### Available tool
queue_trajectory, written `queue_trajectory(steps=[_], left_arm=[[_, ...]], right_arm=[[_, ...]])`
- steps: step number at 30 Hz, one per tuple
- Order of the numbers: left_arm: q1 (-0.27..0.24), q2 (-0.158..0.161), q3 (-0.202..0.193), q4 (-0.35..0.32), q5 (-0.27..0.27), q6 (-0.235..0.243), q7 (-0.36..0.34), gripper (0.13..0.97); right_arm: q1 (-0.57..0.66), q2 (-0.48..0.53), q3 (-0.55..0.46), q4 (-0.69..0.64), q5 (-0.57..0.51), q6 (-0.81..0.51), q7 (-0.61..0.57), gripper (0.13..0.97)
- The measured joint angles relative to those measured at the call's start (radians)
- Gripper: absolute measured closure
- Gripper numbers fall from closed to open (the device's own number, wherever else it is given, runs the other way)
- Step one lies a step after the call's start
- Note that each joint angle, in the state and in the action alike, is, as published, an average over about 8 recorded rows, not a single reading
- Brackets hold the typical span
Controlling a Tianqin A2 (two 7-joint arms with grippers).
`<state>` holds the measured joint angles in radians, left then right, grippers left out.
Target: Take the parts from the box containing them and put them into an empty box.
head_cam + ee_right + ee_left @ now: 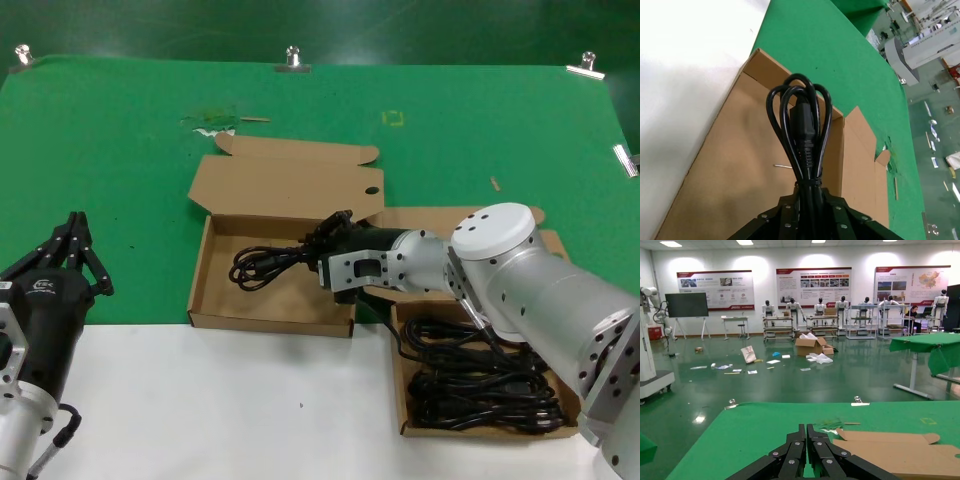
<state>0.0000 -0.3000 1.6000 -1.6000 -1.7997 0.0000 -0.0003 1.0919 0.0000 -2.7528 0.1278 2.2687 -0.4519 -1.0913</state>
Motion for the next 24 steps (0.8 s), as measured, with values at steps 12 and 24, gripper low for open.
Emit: queue_trajectory(steps=[12, 24], left_arm=[[0.000, 0.000, 0.000, 0.000, 0.000, 0.000, 0.000, 0.946], [0.000, 0.000, 0.000, 0.000, 0.000, 0.000, 0.000, 0.946]], right_arm=[[-0.005, 0.000, 0.000, 0.004, -0.004, 0.008, 0.003, 0.798], [-0.008, 0.000, 0.000, 0.001, 0.027, 0.009, -0.005, 0.600]])
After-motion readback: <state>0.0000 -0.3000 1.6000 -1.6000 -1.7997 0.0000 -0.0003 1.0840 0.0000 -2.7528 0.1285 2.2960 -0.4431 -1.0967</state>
